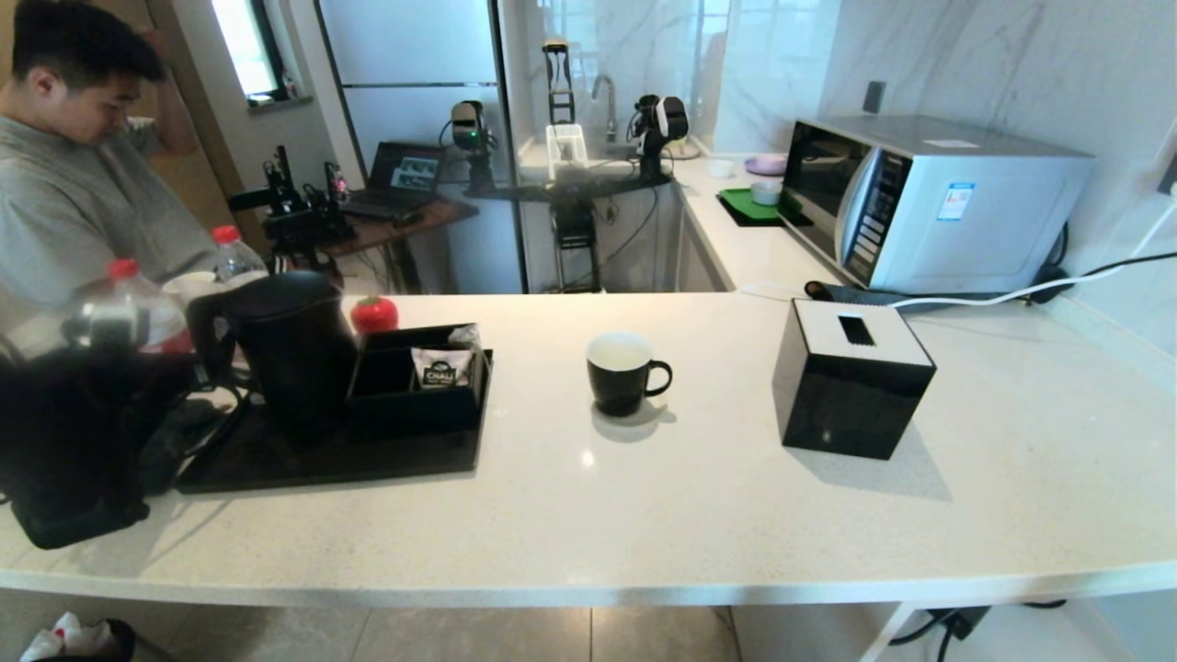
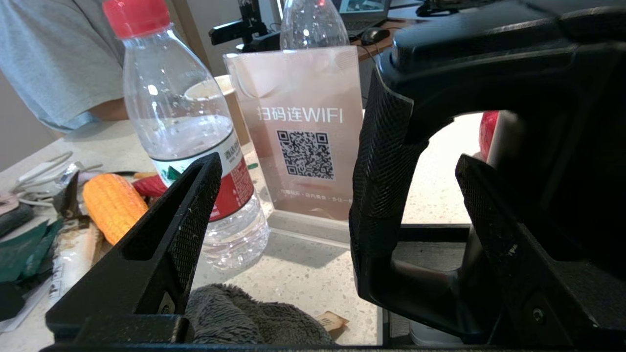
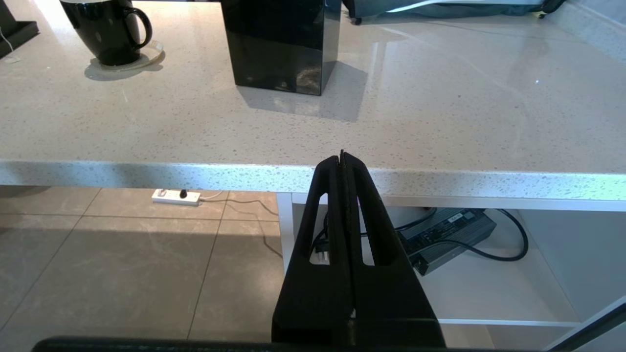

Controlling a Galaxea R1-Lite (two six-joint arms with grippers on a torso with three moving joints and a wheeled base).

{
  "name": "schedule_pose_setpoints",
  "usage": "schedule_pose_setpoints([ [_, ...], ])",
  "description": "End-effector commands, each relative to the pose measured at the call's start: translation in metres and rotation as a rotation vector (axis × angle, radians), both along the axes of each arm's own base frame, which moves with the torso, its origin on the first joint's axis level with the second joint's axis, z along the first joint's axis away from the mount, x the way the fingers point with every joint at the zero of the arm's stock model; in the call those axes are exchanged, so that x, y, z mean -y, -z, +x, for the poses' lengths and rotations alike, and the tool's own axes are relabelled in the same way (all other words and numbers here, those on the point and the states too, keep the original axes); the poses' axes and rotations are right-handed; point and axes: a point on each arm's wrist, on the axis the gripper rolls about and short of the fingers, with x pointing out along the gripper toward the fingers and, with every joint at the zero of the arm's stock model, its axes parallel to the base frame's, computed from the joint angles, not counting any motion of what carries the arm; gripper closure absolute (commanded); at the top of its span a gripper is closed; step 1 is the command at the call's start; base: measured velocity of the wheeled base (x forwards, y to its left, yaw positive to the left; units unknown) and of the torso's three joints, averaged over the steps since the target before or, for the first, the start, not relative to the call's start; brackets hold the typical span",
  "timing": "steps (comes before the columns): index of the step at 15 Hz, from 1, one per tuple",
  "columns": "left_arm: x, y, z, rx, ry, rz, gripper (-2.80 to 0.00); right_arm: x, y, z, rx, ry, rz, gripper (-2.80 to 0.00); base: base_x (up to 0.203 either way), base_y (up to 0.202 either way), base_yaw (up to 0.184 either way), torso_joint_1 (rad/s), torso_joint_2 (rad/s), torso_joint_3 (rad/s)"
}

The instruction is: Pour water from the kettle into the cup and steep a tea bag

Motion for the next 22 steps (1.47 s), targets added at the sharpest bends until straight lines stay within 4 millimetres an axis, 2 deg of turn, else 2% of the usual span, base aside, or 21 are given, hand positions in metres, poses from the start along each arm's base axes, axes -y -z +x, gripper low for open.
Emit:
schedule_pose_setpoints([
  [1, -0.002, 0.002, 0.004, 0.04, 0.002, 0.022, -2.8, 0.0, 0.0, 0.0, -0.001, -0.001, -0.001, 0.0, 0.0, 0.0, 0.0, 0.0, 0.0, 0.0],
  [10, -0.015, -0.005, 0.023, 0.054, 0.024, 0.04, -2.8, 0.0, 0.0, 0.0, -0.001, -0.001, -0.001, 0.0, 0.0, 0.0, 0.0, 0.0, 0.0, 0.0],
  [22, -0.017, -0.001, 0.033, 0.065, 0.091, 0.059, -2.8, 0.0, 0.0, 0.0, -0.001, -0.001, -0.001, 0.0, 0.0, 0.0, 0.0, 0.0, 0.0, 0.0],
])
